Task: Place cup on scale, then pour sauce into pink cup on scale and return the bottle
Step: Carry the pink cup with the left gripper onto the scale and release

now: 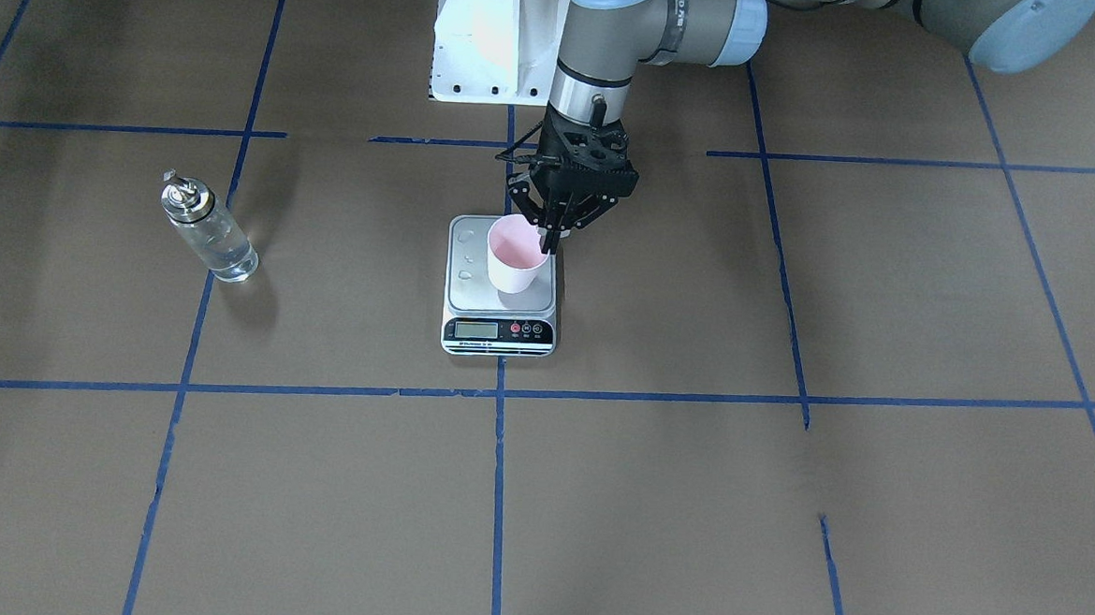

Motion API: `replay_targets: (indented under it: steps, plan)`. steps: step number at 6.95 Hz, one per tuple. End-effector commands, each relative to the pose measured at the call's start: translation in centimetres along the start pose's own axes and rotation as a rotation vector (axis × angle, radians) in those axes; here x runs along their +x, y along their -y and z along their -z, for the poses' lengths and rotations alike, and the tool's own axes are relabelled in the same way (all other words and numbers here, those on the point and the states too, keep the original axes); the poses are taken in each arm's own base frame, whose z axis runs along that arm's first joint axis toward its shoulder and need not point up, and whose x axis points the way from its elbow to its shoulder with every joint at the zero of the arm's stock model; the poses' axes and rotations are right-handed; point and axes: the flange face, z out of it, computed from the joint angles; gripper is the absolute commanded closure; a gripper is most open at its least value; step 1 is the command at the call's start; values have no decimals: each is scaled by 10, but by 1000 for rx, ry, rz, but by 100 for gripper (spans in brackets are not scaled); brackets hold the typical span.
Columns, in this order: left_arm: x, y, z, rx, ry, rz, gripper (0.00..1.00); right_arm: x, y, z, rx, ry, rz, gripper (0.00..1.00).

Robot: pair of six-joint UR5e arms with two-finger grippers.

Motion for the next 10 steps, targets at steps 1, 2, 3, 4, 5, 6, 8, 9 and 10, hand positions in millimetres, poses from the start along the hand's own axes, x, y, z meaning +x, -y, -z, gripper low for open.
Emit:
replay_targets:
  steps: [1, 2, 3, 4, 5, 6, 8, 9, 10]
  plan:
    - [10, -4, -4, -7, -2, -9, 94, 0, 0, 0, 0, 0, -1, 0]
    - [11, -4, -8, -9, 5, -9, 82, 0, 0, 0, 1, 0, 0, 0]
    - [11, -3, -8, -9, 5, -8, 64, 1, -2, 0, -1, 0, -2, 0]
    - [11, -4, -8, -10, 5, -9, 52, 1, -2, -1, -3, 0, -2, 0]
    - [11, -3, -8, -10, 5, -8, 32, 1, -2, 0, -2, -1, -3, 0]
    - [11, -3, -2, -11, -8, -9, 2, 1, -2, 0, -1, 0, -2, 0]
    - [13, 2, 38, -19, -52, -109, 0, -5, -1, 3, 5, 6, 8, 0]
    - [0, 21, 76, -36, -46, -161, 0, -15, -3, 8, 2, 63, 13, 0]
    - [-34, 35, 115, -66, -44, -242, 0, -26, -1, 15, 9, 100, 4, 0]
